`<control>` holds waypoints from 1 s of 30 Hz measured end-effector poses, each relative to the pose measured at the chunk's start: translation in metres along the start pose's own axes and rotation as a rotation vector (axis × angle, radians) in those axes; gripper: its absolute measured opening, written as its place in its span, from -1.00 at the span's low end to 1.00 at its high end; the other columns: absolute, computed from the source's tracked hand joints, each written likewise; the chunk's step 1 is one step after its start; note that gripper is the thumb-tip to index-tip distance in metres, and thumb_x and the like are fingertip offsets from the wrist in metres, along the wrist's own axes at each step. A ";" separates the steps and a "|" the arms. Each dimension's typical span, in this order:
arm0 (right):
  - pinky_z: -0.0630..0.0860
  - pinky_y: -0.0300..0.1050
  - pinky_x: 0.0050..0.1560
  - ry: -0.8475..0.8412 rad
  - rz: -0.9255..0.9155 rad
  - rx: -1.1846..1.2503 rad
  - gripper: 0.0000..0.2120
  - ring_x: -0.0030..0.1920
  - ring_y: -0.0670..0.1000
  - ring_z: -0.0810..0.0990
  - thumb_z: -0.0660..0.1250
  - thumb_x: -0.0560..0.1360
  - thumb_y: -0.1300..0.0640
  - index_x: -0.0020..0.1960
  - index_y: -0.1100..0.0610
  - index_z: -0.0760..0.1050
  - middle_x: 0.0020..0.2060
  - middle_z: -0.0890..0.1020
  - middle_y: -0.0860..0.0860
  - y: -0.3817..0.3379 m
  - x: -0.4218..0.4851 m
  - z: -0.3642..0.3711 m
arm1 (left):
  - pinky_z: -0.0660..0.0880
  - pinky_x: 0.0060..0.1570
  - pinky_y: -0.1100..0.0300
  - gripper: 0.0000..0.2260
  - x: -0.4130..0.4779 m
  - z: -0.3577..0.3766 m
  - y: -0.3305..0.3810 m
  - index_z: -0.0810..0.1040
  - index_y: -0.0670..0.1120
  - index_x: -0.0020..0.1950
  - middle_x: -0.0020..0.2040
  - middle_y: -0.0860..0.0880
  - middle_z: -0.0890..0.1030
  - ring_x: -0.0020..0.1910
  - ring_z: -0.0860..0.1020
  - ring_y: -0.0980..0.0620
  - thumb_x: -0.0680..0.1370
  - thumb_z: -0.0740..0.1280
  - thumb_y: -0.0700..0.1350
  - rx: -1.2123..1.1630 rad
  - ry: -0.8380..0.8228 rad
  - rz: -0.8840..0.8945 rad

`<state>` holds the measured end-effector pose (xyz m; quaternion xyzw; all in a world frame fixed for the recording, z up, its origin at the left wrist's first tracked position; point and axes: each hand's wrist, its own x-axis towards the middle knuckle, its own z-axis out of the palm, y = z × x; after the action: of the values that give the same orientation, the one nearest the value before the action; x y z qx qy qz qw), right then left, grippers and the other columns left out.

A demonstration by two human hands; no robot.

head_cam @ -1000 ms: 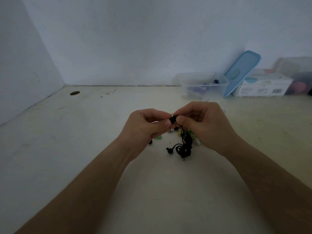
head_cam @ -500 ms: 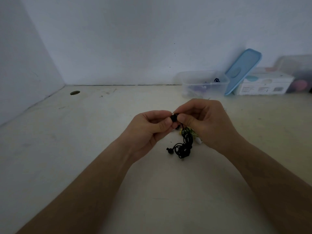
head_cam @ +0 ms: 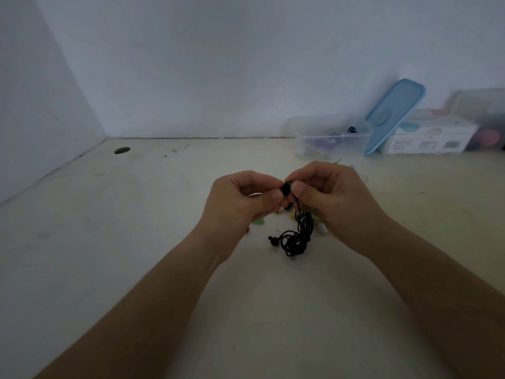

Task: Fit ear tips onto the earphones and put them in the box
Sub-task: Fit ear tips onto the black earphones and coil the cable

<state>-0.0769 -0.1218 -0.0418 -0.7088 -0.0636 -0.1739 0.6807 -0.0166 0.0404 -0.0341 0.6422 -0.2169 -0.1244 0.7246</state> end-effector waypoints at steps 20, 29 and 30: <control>0.60 -0.21 -0.16 -0.115 -0.030 -0.063 -0.88 -0.26 -0.01 0.65 0.34 0.51 0.40 -0.08 0.22 0.60 -0.31 0.68 0.08 -0.009 -0.002 -0.005 | 0.60 -0.23 0.30 -0.88 -0.001 -0.004 0.002 0.63 -0.22 -0.14 -0.26 -0.14 0.69 -0.29 0.68 0.02 0.35 0.40 -0.32 -0.177 -0.155 -0.148; 0.59 -0.19 -0.17 -0.006 0.008 0.014 -0.92 -0.22 0.08 0.63 0.37 0.51 0.34 -0.03 0.22 0.60 -0.26 0.70 0.12 -0.003 0.002 -0.007 | 0.60 -0.10 0.25 -0.78 0.003 -0.001 0.002 0.65 -0.21 -0.02 -0.12 -0.17 0.72 -0.13 0.71 -0.07 0.35 0.43 -0.24 -0.122 -0.113 -0.012; 0.59 -0.21 -0.18 0.010 0.002 -0.008 -0.91 -0.23 0.06 0.64 0.37 0.51 0.35 -0.03 0.22 0.60 -0.26 0.70 0.12 -0.003 0.002 -0.007 | 0.60 -0.09 0.24 -0.77 0.003 -0.002 0.002 0.66 -0.20 -0.02 -0.10 -0.18 0.72 -0.10 0.71 -0.08 0.34 0.44 -0.23 -0.104 -0.101 -0.010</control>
<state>-0.0768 -0.1287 -0.0380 -0.7106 -0.0588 -0.1768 0.6784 -0.0130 0.0406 -0.0315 0.5978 -0.2432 -0.1712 0.7444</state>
